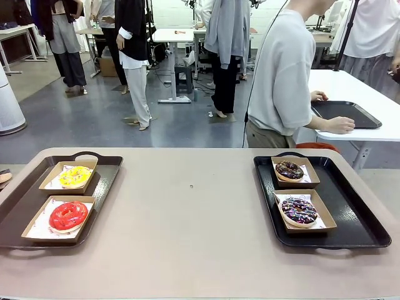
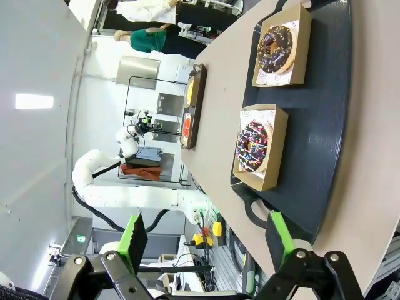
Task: Individually package the donuts and arrange them on the tray.
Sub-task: Place the picked Paper togo box on the Handle tray.
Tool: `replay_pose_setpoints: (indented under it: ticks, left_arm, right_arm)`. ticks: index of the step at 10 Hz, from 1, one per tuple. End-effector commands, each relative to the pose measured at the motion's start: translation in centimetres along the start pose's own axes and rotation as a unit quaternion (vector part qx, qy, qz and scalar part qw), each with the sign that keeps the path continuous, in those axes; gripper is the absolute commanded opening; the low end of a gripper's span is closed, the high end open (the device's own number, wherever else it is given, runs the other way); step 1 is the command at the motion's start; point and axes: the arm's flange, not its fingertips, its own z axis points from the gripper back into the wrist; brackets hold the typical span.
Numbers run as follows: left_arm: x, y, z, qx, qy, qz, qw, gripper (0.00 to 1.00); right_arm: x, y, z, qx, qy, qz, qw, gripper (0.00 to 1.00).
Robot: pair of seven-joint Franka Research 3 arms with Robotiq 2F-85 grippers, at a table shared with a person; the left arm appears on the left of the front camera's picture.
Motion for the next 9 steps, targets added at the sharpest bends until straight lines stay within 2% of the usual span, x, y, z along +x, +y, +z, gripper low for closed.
replay_pose_setpoints:
  ticks: [1,9]
  left_arm:
    - [-0.22,-0.13,0.12,-0.004,-0.003,-0.001,1.0,1.0]
    - [-0.22,-0.13,0.12,-0.004,-0.003,-0.001,1.0,1.0]
  right_arm:
    - [0.0,0.16,0.1,0.001,0.0,-0.003,1.0,1.0]
    - [0.0,0.16,0.1,0.001,0.0,-0.003,1.0,1.0]
